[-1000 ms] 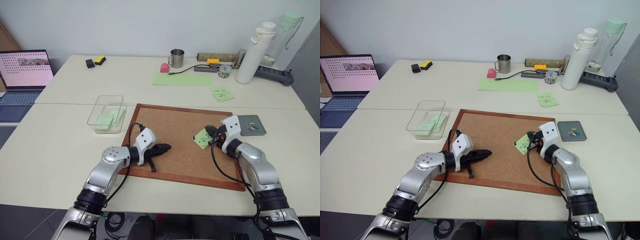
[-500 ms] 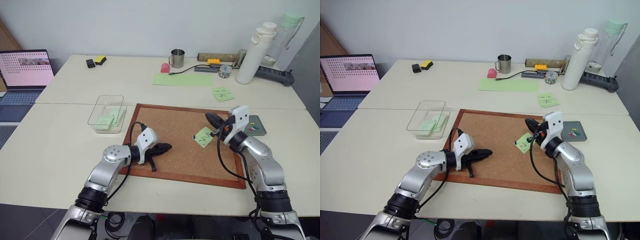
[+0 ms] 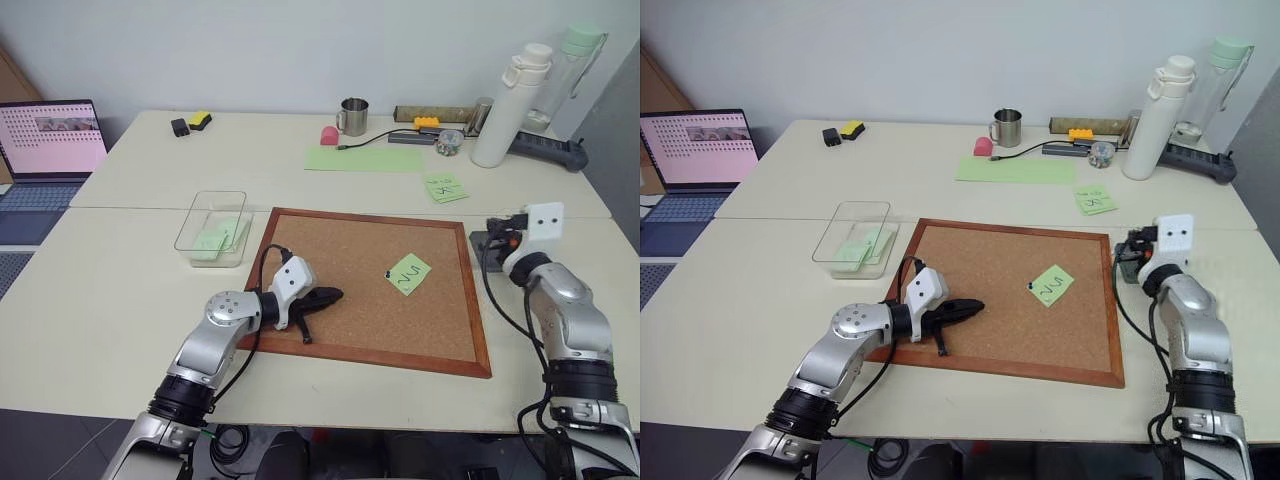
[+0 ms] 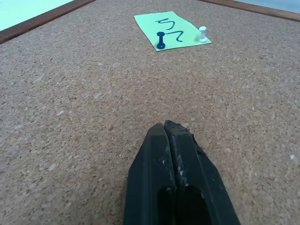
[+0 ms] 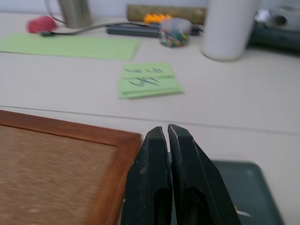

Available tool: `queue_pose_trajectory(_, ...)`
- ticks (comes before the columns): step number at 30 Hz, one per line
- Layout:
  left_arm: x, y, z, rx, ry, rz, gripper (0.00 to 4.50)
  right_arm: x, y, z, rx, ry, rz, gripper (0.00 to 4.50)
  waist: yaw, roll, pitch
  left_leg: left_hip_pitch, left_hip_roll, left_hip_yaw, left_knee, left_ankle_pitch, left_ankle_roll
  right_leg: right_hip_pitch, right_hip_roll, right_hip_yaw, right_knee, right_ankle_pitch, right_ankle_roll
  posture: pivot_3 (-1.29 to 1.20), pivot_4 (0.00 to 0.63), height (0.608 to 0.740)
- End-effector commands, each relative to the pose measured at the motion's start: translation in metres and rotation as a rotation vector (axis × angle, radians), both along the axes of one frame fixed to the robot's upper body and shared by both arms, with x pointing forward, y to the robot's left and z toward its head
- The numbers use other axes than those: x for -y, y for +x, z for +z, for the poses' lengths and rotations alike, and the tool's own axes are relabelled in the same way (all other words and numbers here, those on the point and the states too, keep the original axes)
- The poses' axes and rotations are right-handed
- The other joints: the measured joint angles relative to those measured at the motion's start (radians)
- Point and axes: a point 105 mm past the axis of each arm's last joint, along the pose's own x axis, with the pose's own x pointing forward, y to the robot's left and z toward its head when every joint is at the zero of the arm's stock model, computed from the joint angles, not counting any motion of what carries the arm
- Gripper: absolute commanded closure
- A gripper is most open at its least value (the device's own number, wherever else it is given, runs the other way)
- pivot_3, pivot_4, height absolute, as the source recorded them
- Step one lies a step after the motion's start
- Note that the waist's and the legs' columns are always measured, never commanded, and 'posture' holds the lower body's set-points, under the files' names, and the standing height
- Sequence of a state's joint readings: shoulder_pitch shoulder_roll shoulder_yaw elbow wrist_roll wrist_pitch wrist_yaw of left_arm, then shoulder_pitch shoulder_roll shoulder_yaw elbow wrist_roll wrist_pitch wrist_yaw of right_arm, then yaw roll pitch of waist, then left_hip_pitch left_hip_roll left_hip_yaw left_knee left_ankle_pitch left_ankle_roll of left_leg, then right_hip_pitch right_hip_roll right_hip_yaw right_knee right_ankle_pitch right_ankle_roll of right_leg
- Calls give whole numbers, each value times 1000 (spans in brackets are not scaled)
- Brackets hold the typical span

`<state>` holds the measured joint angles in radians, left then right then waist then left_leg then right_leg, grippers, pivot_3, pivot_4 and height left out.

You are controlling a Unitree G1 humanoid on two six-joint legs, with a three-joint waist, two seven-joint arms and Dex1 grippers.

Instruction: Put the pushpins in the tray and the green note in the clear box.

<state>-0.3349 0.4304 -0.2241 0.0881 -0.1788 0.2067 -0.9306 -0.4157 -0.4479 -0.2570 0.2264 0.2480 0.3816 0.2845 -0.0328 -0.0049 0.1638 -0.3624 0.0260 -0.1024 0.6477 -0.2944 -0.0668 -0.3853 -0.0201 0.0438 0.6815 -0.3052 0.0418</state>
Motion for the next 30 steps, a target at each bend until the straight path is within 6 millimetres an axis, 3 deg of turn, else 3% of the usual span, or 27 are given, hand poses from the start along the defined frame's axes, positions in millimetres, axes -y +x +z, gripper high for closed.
queue_pose_trajectory(1,-1,-10,-14,-49,34,-20,4500,9,2,5,-8,26,-9,4494,0,0,0,0,0,0,0,0,0,0,0,0,0,0,0,0,150,740)
queue_pose_trajectory(2,-2,-10,-14,-49,35,-19,4500,10,2,4,-15,35,-9,4494,0,0,0,0,0,0,0,0,0,0,0,0,0,0,0,0,150,740)
queue_pose_trajectory(3,-3,-11,-15,-48,36,-18,4500,9,2,4,-16,43,-5,4047,0,0,0,0,0,0,0,0,0,0,0,0,0,0,0,0,150,740)
queue_pose_trajectory(9,-5,-10,-14,-47,41,-11,4500,9,3,16,48,78,6,2836,0,0,0,0,0,1,0,0,0,0,0,0,0,0,0,0,150,740)
queue_pose_trajectory(18,-5,-8,-13,-47,42,-8,4500,-21,-17,38,147,55,235,2836,0,0,0,0,0,0,0,0,0,0,0,0,0,0,0,0,150,740)
queue_pose_trajectory(21,-5,-7,-13,-49,44,-10,4500,-61,-39,32,114,36,472,2836,0,0,0,0,0,0,0,0,0,0,0,0,0,0,0,0,150,740)
queue_pose_trajectory(24,-6,-6,-13,-51,47,-11,4500,-90,-56,26,82,29,625,2836,0,1,0,0,1,-1,0,0,0,0,1,0,0,0,0,0,150,740)
queue_pose_trajectory(30,-7,-5,-14,-51,54,-12,4500,-129,-76,9,30,16,798,2836,0,1,0,0,0,-1,1,0,0,0,0,0,0,0,0,0,150,740)
